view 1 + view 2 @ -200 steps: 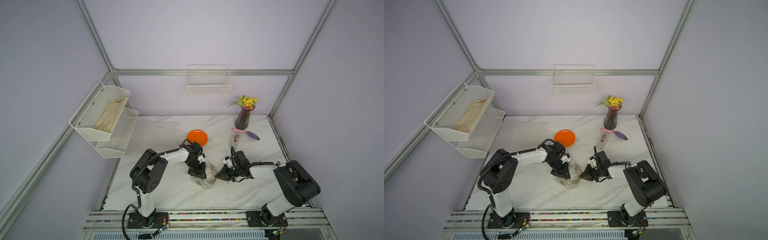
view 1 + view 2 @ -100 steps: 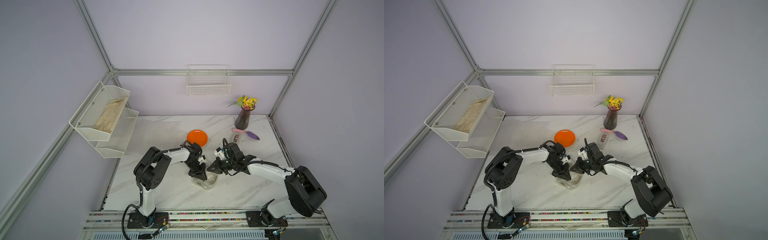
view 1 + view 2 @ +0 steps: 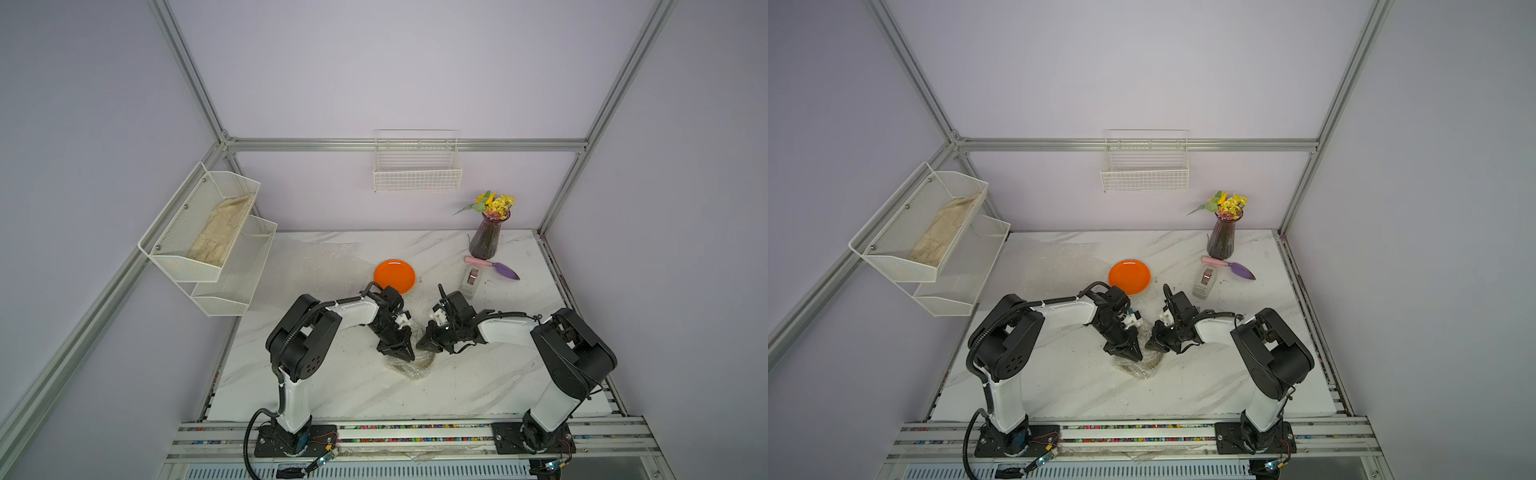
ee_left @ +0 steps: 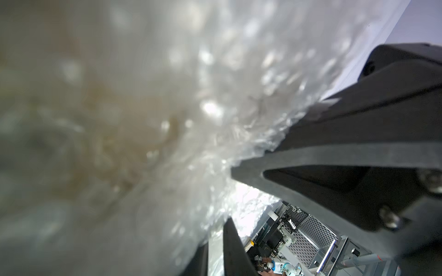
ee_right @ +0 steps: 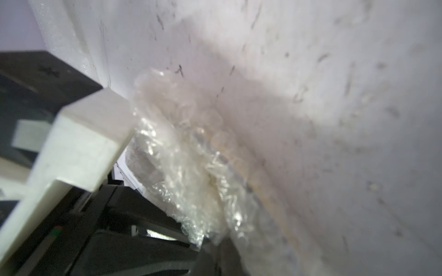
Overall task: Wrap dinner plates in bubble wrap
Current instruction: Stick the tape on the bubble wrap.
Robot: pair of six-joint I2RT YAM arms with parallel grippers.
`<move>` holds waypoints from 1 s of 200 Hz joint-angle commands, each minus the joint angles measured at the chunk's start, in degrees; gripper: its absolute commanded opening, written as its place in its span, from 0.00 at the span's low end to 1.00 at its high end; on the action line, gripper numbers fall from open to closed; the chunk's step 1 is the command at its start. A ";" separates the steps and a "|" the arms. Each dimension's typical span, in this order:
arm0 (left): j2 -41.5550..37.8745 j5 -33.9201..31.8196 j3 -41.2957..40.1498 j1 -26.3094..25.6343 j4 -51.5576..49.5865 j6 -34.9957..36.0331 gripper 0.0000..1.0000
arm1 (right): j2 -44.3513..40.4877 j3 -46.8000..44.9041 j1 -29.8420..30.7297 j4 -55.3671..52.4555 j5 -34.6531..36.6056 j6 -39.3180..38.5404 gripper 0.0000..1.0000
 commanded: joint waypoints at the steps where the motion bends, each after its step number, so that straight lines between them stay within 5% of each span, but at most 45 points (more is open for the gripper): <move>1: -4.29 -4.98 3.93 -0.58 -5.71 -1.13 0.16 | 3.56 -2.85 -0.53 -8.91 10.73 -1.78 0.00; 56: 0.36 -9.09 13.49 -0.53 -9.68 -0.98 0.16 | 2.14 -3.47 -0.60 -7.54 8.60 -1.18 0.00; 141: 10.70 -10.75 3.89 -0.75 -5.60 0.89 0.11 | -8.43 0.32 -4.30 -4.16 0.87 3.77 0.02; 200: 9.22 -10.86 2.02 -0.75 -5.15 0.56 0.11 | 0.02 -1.05 -5.01 -14.68 10.70 -5.10 0.00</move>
